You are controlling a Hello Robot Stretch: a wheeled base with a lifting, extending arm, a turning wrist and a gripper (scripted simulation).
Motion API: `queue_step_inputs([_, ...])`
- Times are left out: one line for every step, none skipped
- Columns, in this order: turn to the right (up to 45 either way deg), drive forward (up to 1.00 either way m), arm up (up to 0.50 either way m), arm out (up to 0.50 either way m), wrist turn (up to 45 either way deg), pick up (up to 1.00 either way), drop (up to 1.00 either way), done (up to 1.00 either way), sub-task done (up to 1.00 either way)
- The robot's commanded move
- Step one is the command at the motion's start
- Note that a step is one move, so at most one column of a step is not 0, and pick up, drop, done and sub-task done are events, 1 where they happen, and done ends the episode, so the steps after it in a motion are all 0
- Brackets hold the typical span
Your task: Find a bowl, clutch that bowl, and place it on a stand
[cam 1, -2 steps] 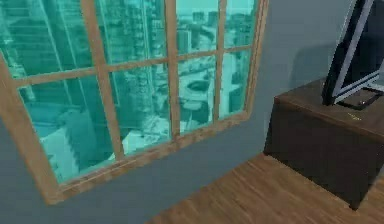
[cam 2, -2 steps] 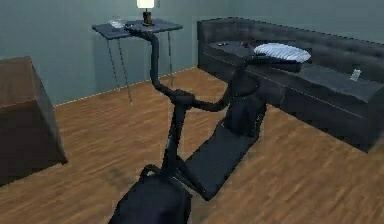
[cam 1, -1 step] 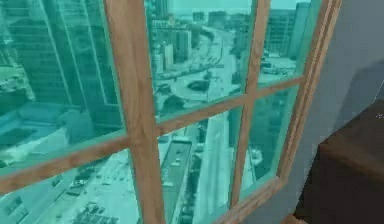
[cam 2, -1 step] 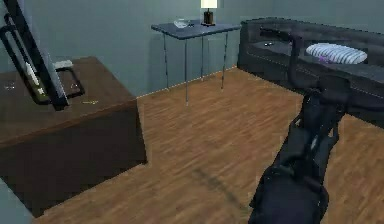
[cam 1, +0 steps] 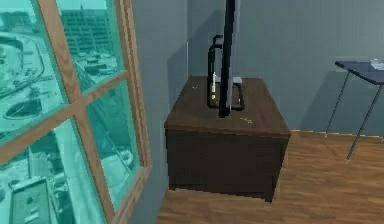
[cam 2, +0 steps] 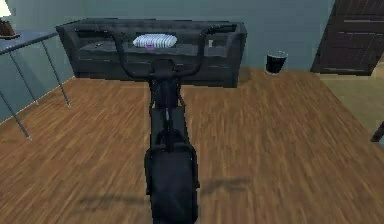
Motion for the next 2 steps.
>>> queue_step_inputs([6.0,0.00,0.00,0.00,0.0,0.00,0.00,0.00,0.00])
queue_step_inputs([0.0,0.30,0.00,0.00,0.0,0.00,0.00,0.00,0.00])
